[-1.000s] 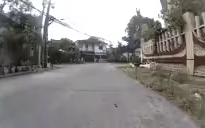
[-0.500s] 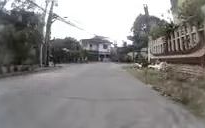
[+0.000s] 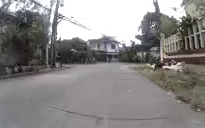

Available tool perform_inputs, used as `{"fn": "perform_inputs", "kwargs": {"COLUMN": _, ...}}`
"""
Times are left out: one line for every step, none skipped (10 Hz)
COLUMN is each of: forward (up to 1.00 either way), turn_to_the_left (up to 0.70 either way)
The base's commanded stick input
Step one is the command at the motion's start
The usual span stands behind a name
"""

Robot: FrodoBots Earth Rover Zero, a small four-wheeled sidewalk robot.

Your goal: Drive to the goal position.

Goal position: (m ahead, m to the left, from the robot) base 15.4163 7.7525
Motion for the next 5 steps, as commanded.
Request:
{"fn": "perform_inputs", "kwargs": {"forward": 1.0, "turn_to_the_left": 0.03}}
{"fn": "perform_inputs", "kwargs": {"forward": 1.0, "turn_to_the_left": 0.03}}
{"fn": "perform_inputs", "kwargs": {"forward": 1.0, "turn_to_the_left": 0.03}}
{"fn": "perform_inputs", "kwargs": {"forward": 1.0, "turn_to_the_left": 0.03}}
{"fn": "perform_inputs", "kwargs": {"forward": 1.0, "turn_to_the_left": 0.03}}
